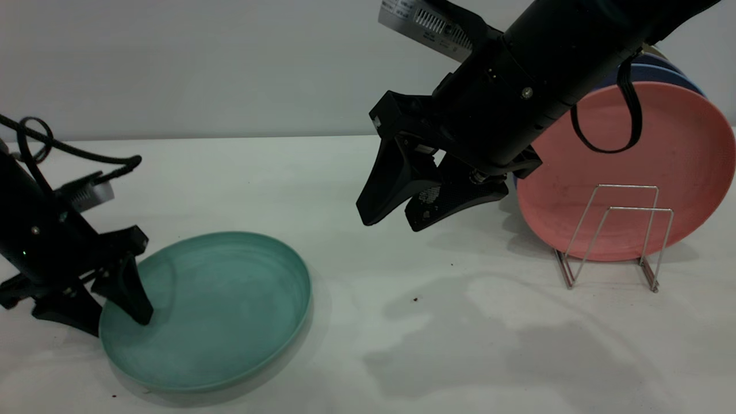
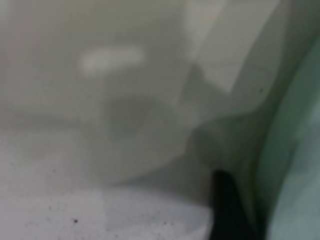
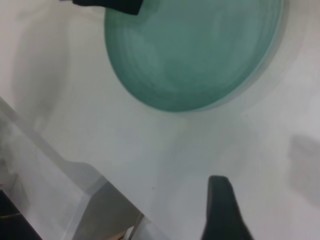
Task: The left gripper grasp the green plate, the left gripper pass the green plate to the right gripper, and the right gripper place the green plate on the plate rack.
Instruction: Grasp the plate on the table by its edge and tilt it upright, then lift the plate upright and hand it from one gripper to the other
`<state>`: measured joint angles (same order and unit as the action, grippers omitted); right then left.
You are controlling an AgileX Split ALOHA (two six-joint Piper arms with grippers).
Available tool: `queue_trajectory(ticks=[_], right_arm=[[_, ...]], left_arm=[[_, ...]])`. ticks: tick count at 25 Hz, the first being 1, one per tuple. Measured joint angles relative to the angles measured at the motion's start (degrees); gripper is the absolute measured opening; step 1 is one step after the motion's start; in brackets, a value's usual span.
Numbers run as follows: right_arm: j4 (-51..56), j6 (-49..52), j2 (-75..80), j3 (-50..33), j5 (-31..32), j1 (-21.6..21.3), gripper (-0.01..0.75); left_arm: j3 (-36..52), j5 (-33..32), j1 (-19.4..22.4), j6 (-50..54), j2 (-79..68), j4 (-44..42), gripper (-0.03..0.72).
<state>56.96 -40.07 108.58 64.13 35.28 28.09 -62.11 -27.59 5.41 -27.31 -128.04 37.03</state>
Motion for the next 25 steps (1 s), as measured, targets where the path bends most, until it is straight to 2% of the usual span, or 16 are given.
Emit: queue_trajectory(ticks=[4, 7, 8, 12, 16, 21, 25], right_arm=[[0.0, 0.1, 0.0, 0.0, -0.1, 0.0, 0.498], [0.1, 1.3, 0.1, 0.0, -0.1, 0.0, 0.498], [0.1, 1.6, 0.3, 0.0, -0.2, 0.0, 0.498], [0.2, 2.1, 1.6, 0.0, -0.2, -1.6, 0.498], [0.6, 2.2, 3.2, 0.0, 0.0, -6.4, 0.498], [4.3, -1.6, 5.6, 0.5, 4.7, -12.8, 0.498], [10.2, -6.5, 7.4, 2.2, 9.9, -13.8, 0.498]], left_arm=[[-0.1, 0.3, 0.0, -0.1, -0.4, 0.9, 0.295], [-0.1, 0.4, 0.0, -0.1, -0.8, 0.9, 0.096], [-0.1, 0.3, 0.0, -0.1, -0.8, 1.0, 0.067], [-0.1, -1.2, 0.0, -1.8, -0.3, 1.8, 0.042], [-0.1, -5.4, 0.0, -9.1, 2.8, 5.5, 0.023], [-0.1, -10.2, 0.0, -24.4, 6.4, 18.8, 0.021], [-0.1, -14.4, -0.4, -33.5, 6.6, 26.9, 0.021]])
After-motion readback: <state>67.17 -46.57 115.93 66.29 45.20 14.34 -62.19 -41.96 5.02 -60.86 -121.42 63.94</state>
